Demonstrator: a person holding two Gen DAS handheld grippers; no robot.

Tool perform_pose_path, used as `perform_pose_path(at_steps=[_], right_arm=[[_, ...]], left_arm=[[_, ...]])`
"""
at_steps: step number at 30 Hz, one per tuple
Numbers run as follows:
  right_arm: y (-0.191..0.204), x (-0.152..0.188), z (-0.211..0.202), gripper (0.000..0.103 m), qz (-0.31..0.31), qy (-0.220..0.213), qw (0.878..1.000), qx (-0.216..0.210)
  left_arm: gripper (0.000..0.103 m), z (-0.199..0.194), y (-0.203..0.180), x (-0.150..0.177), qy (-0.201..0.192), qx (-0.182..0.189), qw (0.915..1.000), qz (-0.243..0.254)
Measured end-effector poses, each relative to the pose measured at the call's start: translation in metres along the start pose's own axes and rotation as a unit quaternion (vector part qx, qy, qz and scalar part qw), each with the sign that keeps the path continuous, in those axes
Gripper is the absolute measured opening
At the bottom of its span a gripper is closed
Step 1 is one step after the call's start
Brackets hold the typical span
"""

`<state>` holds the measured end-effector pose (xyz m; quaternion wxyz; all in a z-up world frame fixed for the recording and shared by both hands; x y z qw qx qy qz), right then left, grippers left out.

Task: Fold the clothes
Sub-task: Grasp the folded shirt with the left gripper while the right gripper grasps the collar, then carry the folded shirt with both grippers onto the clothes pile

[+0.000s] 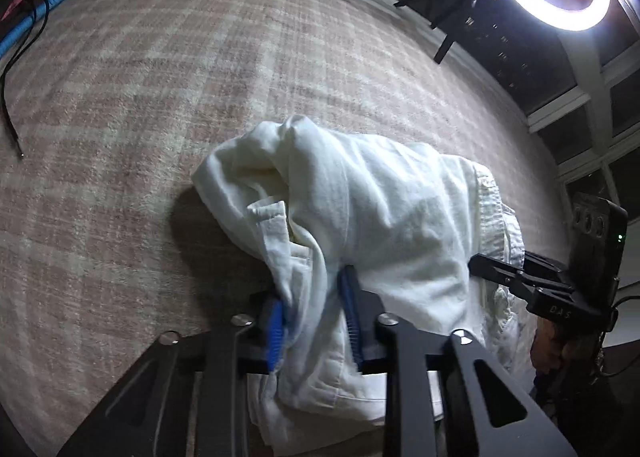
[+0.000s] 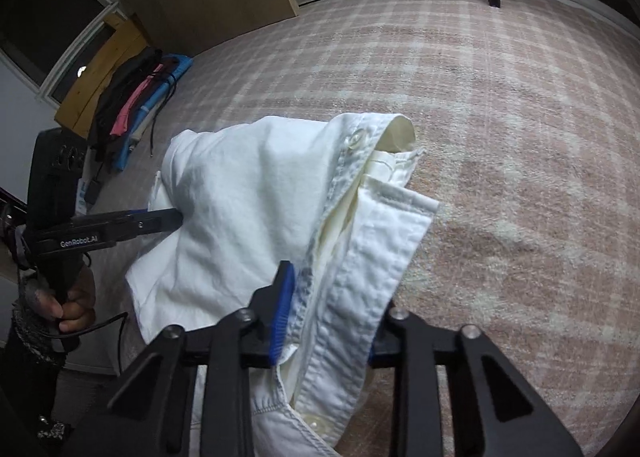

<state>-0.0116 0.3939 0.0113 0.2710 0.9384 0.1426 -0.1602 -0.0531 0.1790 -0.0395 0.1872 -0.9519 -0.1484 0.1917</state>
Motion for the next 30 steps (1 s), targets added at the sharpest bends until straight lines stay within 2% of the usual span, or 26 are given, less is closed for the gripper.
perform_pose_path(at_steps=[3,11,18,20,23,30], right_arm=[[0.003,-0.003,-0.006,0.014,0.009,-0.008,1.000,-0.017],[0.016,-0.014,-0.028,0.013,0.027,-0.034,0.997,-0.059],[0.068,-0.041,-0.061,0.013,-0.003,-0.079,0.993,-0.083],[0.094,-0.051,-0.064,0.013,-0.019,-0.087,0.992,-0.089],[0.139,-0.064,-0.063,0.013,-0.047,-0.096,0.989,-0.101],[0.259,-0.097,-0.027,0.013,-0.090,-0.119,0.981,-0.127]], left_arm=[[0.011,-0.007,-0.005,-0.002,-0.009,0.011,0.9999,-0.007],[0.010,-0.043,-0.027,-0.011,-0.046,0.029,0.9984,0.017],[0.010,-0.107,-0.026,-0.035,-0.097,0.006,0.9942,0.047],[0.010,-0.146,-0.006,-0.028,-0.108,-0.003,0.9924,0.060],[0.010,-0.186,0.016,-0.037,-0.122,-0.034,0.9887,0.080],[0.010,-0.266,0.111,-0.084,-0.157,-0.112,0.9742,0.117]])
Point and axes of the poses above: each gripper's, at about its wrist camera, not at the fingertips, and z roughly the way its jaws point, y to its left, x to its underside, the point moved 6 cm from there along z, roughly the way its jaws point, and after that the axes turned 2 degrees about z, right-handed, at the moved point
